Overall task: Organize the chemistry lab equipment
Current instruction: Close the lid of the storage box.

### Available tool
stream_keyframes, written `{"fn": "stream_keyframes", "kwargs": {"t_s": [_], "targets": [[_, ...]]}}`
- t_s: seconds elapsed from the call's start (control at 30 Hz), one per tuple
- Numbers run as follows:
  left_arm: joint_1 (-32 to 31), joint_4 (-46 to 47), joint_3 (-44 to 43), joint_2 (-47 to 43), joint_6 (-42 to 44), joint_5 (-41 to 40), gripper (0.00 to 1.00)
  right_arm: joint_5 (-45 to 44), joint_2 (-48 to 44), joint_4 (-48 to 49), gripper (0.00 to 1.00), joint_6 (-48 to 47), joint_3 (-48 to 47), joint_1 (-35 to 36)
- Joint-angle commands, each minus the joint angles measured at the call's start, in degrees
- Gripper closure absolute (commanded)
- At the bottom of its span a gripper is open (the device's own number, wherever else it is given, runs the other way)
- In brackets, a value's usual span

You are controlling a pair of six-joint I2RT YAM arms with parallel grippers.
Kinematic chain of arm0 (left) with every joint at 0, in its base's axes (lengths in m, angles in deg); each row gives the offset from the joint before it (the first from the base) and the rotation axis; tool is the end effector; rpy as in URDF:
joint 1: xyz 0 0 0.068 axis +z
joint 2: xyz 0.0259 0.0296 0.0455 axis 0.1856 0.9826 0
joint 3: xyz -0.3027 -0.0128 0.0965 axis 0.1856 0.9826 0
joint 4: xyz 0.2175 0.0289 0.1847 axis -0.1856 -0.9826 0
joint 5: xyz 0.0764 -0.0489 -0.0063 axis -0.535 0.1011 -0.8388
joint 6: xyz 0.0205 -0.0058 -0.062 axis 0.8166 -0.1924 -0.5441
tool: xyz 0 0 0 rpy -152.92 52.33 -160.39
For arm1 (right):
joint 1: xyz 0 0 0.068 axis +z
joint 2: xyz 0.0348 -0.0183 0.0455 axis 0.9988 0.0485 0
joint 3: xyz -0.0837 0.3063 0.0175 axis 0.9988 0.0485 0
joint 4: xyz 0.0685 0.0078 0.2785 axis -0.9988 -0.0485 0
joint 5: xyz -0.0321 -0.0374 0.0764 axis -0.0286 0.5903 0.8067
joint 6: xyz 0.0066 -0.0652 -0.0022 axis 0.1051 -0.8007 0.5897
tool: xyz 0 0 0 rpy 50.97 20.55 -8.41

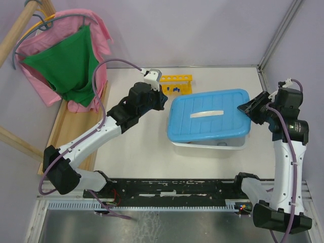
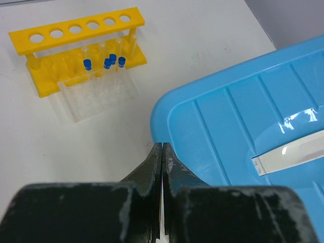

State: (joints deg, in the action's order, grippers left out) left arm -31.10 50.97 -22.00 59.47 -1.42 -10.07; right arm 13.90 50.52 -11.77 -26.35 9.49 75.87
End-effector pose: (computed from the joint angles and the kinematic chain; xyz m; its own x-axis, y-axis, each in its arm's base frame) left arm 0.2649 -0.2272 0.3949 -0.4216 -0.0642 -0.9045 0.4486 0.8521 -0.2696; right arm 0.1753 -0.0191 0.4354 -0.4682 0.7271 -0.5020 0.3299 0.6709 0.6641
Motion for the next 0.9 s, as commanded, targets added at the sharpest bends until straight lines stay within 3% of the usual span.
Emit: {"fn": "stream_keyframes", "kwargs": {"t_s": [0.0, 0.1, 0.2, 0.4, 0.57, 0.7, 0.87], "targets": [[0.2, 1.2, -0.5, -0.4, -2.7, 2.2, 0.97, -11.0, 1.2, -6.3, 0.58, -9.9, -2.4, -0.4], [0.1, 0.9, -0.6, -0.1, -2.8, 2.6, 0.97, -13.3, 0.4, -6.5, 0.43, -10.9, -2.4, -0.5], [0.2, 1.0, -0.6, 0.0, -2.8, 3.0, 0.97, -14.7, 0.2, -7.0, 0.34, -12.0, -3.3, -0.5], [0.2, -0.1, -1.0, 0.9, -3.2, 3.5, 0.97, -17.7, 0.2, -7.9, 0.35, -13.3, -5.5, -0.5], [1.0, -8.4, -1.8, 3.2, -5.9, -8.4, 0.97, -18.6, 1.3, -8.9, 0.37, -14.2, -8.1, -0.4], [6.4, -7.2, 0.4, 4.3, -8.3, 0.3, 0.97, -16.0, 3.4, -9.0, 0.4, -15.8, -9.6, -0.3], [7.7, -6.9, -2.7, 7.1, -8.6, 5.5, 0.97, -10.5, 8.7, -11.3, 0.38, -18.0, -13.0, -0.3]]}}
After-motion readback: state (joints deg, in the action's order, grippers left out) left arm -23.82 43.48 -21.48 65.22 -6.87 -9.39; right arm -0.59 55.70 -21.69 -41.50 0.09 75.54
